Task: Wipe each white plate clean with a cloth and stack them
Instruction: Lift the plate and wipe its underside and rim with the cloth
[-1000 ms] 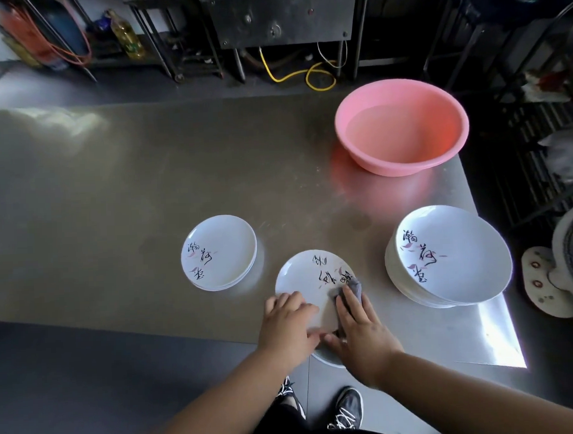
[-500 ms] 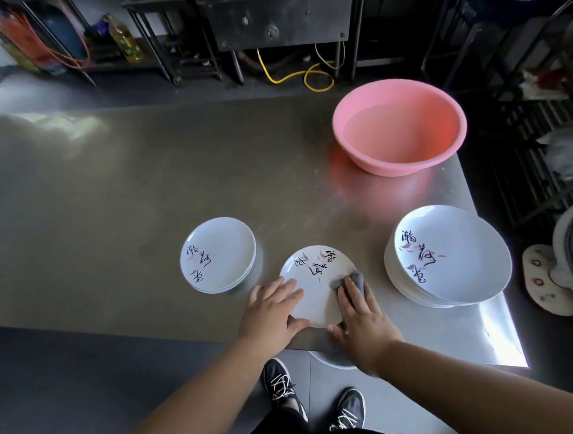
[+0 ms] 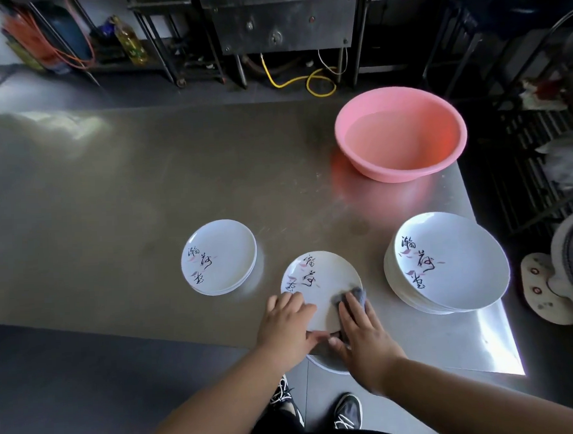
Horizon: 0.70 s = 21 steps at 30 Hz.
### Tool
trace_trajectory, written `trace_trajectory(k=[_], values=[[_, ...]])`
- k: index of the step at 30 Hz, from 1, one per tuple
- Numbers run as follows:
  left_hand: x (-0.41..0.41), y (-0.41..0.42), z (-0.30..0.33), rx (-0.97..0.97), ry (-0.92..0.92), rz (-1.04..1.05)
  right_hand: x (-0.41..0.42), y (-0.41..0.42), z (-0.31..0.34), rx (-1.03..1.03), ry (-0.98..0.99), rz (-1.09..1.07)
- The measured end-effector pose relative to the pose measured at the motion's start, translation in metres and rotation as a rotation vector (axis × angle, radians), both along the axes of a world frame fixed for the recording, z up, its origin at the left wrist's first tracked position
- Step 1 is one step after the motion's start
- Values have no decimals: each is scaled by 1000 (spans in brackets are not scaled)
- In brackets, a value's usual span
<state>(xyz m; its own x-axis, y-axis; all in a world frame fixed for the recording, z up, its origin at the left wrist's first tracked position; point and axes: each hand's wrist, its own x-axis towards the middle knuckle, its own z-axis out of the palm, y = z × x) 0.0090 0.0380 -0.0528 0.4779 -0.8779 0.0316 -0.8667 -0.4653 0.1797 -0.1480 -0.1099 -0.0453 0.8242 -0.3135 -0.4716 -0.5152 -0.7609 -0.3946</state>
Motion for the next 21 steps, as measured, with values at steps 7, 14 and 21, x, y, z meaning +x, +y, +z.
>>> trace_trajectory(k=[7,14,21], values=[[21,12,-5,-7,45,50,55,-61,2,-97,-100,-78],[33,5,-12,-91,30,32,22,-8,-11,-114,15,-84],[34,5,-15,-66,46,15,51,-39,-4,-188,-154,-123]])
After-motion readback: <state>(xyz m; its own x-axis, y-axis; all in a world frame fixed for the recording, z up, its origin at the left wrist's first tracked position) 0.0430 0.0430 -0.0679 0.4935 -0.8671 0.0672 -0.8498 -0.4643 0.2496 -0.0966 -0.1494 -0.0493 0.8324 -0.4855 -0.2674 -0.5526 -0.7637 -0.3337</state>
